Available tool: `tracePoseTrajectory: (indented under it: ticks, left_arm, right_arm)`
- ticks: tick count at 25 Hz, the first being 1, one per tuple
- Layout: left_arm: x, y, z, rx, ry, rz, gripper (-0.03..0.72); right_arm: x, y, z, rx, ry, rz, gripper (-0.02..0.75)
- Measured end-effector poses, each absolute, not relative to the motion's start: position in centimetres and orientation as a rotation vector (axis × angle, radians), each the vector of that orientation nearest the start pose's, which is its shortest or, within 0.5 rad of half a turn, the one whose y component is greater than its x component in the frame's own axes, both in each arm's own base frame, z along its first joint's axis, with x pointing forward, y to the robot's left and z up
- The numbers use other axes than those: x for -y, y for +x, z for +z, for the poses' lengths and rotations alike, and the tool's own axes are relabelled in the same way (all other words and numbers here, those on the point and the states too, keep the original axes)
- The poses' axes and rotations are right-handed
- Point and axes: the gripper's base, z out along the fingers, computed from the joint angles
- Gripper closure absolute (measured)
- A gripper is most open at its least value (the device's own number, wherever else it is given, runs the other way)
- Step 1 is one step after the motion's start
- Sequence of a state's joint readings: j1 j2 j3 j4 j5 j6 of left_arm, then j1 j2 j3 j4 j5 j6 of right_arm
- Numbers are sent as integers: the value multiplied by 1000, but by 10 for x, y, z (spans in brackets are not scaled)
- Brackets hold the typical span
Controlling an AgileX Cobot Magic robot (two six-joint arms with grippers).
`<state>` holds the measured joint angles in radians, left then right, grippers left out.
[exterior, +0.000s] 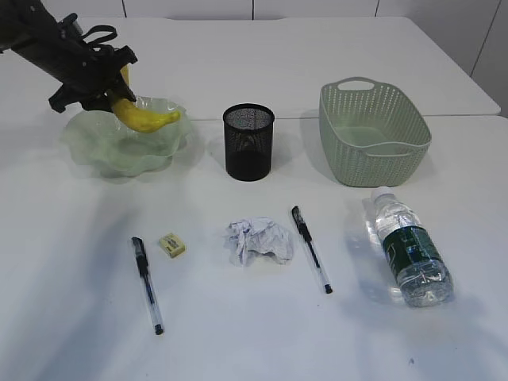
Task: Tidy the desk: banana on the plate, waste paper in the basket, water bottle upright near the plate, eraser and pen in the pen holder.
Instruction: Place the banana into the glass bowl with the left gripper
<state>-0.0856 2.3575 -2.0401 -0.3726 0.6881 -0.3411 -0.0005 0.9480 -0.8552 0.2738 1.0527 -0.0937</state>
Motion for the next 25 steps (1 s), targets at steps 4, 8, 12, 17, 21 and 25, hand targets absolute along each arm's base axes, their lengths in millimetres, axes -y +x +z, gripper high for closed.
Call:
tracePoseTrajectory:
  ticks: [4,8,12,17,21,25]
  left_arm:
    - [67,530,179,-2469,-591,-591,443]
    - [67,531,170,-2484,-593,-581,443]
    - [67,531,162,-2511,-599,-577,435]
    - [67,530,160,-2530,-601,-579,358]
    - [68,529,159,-2541,-600,-579,256]
    - [68,527,168,-2540,-593,-583,225]
  right_arm:
    - [-21,162,319,-2601,-25,325,202]
    - [-21,162,319,-2604,-26,326,202]
    - [-21,162,319,-2606,-26,326,202]
    - [-21,162,319,-2606,-26,326,202]
    - [-21,162,319,-2606,-26,326,202]
    - [-21,162,319,-2606,-26,326,202]
